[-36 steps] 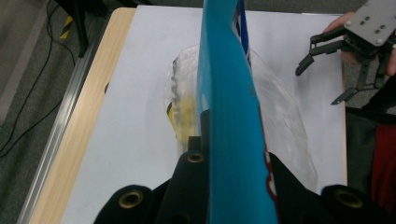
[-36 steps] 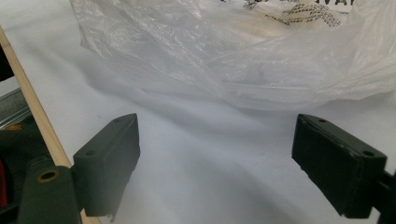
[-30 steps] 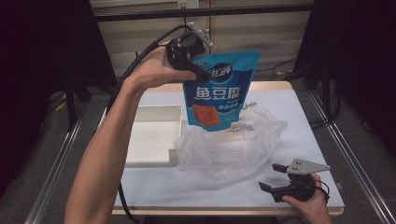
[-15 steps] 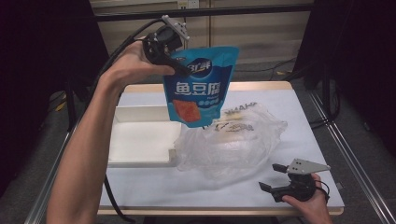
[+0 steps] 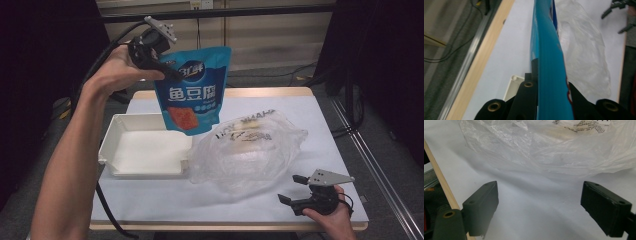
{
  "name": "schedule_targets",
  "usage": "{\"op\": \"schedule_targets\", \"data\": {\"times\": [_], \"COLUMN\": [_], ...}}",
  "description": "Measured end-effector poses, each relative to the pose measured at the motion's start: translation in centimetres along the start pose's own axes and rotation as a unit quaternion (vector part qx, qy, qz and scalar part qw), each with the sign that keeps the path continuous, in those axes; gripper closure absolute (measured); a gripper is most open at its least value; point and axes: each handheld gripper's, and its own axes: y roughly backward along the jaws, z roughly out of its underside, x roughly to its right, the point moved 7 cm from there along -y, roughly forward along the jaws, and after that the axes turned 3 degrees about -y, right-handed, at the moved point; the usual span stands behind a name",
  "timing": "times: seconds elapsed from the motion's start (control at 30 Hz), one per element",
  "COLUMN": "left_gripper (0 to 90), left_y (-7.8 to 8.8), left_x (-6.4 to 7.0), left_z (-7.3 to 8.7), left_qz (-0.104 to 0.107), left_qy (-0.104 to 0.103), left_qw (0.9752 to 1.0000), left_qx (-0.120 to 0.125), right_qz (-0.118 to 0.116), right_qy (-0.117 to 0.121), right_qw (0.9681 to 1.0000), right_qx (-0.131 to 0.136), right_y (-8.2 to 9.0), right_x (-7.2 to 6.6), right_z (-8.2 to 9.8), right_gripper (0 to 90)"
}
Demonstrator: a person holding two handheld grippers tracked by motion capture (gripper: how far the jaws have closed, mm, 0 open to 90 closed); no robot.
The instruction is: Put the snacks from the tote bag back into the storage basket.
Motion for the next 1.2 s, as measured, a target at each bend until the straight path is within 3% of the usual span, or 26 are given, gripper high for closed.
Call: {"op": "schedule_targets", "data": {"times": [0.27, 0.47, 0.67, 0.87, 1.0, 1.2], "left_gripper": [90.0, 90.0, 90.0, 90.0, 90.0, 90.0], "left_y": [0.9, 1.3, 1.1, 1.0, 0.7, -0.1], "left_x": [-1.0, -1.9, -2.6, -3.2, -3.4, -3.8], "left_z": [2.2, 3.6, 5.0, 6.1, 6.8, 7.5], "left_qz": [-0.008, -0.021, -0.023, -0.031, -0.031, -0.037], "left_qy": [0.023, 0.022, 0.035, 0.045, 0.037, 0.040], "left_qw": [0.9997, 0.9994, 0.9988, 0.9984, 0.9983, 0.9981], "left_qx": [-0.002, -0.017, -0.025, -0.017, -0.032, -0.030], "right_qz": [-0.003, -0.006, -0.007, -0.007, -0.008, -0.008], "right_qy": [0.000, 0.000, -0.001, 0.001, 0.000, 0.000], "right_qw": [1.0000, 1.0000, 1.0000, 1.0000, 1.0000, 1.0000], "right_qx": [0.001, -0.001, -0.001, -0.004, -0.004, -0.005], "right_y": [0.0, -0.1, -0.1, -0.2, -0.2, -0.2], "right_x": [0.0, -0.1, -0.1, -0.1, -0.1, -0.1], "right_z": [0.0, 0.0, 0.0, 0.1, 0.1, 0.1], "right_gripper": [13.5, 13.1, 13.2, 13.1, 13.0, 12.8]}}
